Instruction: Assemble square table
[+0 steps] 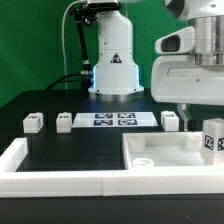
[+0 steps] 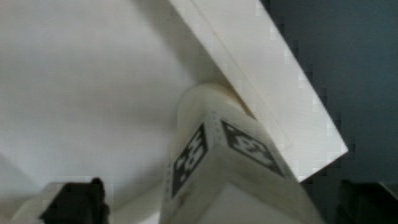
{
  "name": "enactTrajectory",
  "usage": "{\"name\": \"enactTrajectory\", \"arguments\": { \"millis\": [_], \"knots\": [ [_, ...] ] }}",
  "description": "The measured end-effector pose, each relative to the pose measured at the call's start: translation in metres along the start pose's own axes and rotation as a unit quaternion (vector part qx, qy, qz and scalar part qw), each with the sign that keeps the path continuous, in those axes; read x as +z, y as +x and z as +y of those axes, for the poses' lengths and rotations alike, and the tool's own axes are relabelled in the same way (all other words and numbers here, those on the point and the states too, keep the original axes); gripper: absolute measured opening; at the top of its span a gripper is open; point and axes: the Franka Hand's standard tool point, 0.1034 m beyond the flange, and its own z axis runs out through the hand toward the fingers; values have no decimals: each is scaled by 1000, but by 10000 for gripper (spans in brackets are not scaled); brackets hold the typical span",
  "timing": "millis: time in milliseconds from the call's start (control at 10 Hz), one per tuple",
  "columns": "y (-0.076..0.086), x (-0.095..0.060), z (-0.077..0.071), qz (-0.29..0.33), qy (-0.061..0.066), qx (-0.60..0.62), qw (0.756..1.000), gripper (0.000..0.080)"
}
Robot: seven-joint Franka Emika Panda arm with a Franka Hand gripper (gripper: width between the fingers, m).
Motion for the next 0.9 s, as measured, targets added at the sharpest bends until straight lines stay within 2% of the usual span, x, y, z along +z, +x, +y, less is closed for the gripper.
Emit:
{"name": "enactTrajectory", "arguments": {
  "millis": [300, 700, 800, 900],
  "knots": [
    [-3, 0, -3, -1, 1, -107, 994, 649],
    [-1, 0, -3, 1, 1, -234, 972, 649],
    [-1, 0, -2, 1, 1, -252, 968, 533],
    [-1, 0, -2, 1, 1, -249, 968, 533]
  ]
}}
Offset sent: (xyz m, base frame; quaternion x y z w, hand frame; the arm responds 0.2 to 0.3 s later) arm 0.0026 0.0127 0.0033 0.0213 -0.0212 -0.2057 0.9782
